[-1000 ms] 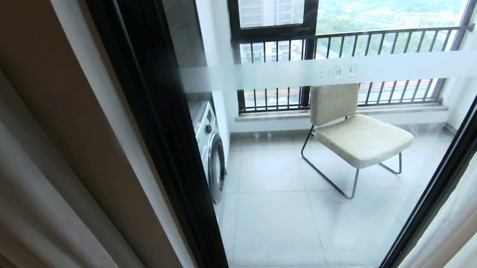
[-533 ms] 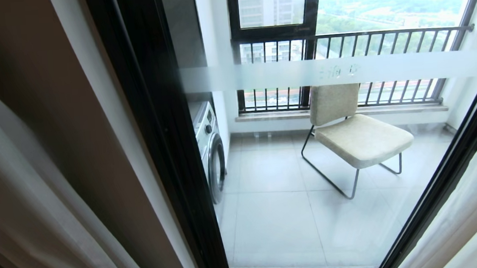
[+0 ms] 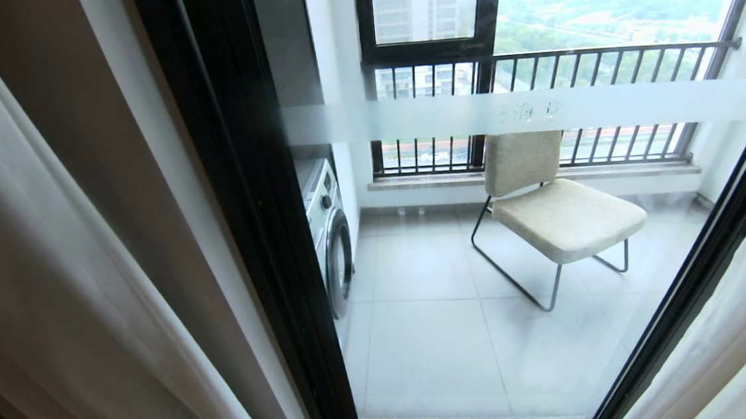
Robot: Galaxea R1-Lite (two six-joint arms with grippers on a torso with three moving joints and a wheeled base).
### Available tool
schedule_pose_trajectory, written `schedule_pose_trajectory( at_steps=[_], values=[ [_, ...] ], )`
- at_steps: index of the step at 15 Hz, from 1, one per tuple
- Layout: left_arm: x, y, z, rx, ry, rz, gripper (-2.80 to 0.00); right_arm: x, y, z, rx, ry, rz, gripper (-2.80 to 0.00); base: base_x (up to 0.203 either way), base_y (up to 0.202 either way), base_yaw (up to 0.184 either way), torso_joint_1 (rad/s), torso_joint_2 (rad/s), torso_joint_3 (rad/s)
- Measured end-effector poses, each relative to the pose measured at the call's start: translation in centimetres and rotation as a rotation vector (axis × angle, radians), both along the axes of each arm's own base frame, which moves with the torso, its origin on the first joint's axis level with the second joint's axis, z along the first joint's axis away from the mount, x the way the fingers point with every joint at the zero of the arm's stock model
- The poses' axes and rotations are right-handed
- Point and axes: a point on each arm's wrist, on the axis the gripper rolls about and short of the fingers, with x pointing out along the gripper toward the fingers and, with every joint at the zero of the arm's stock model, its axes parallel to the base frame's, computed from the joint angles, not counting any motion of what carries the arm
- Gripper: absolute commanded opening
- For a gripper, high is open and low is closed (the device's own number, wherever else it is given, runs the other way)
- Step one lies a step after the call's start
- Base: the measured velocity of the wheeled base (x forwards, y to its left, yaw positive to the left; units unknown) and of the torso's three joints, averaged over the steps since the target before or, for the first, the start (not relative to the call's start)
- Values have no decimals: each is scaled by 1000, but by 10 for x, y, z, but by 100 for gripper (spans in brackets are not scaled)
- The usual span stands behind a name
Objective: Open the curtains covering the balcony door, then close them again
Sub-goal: Close the inner curtains on both sides
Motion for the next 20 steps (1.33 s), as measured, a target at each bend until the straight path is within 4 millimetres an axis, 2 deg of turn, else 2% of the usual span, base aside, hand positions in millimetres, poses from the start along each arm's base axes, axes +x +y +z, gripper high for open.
schedule_pose_trajectory(
  at_steps=[4, 7, 14, 20],
  values=[
    [-16, -43, 3, 3, 22, -178, -280, 0, 0, 0, 0, 0, 0, -280, 0, 0, 0, 0, 0, 0],
    [-29, -58, 4, 24, 57, -242, -280, 0, 0, 0, 0, 0, 0, -280, 0, 0, 0, 0, 0, 0],
    [-37, -63, 8, 27, 37, -270, -280, 0, 0, 0, 0, 0, 0, -280, 0, 0, 0, 0, 0, 0],
    [-43, -63, -2, 37, 63, -268, -280, 0, 0, 0, 0, 0, 0, -280, 0, 0, 0, 0, 0, 0]
  ],
)
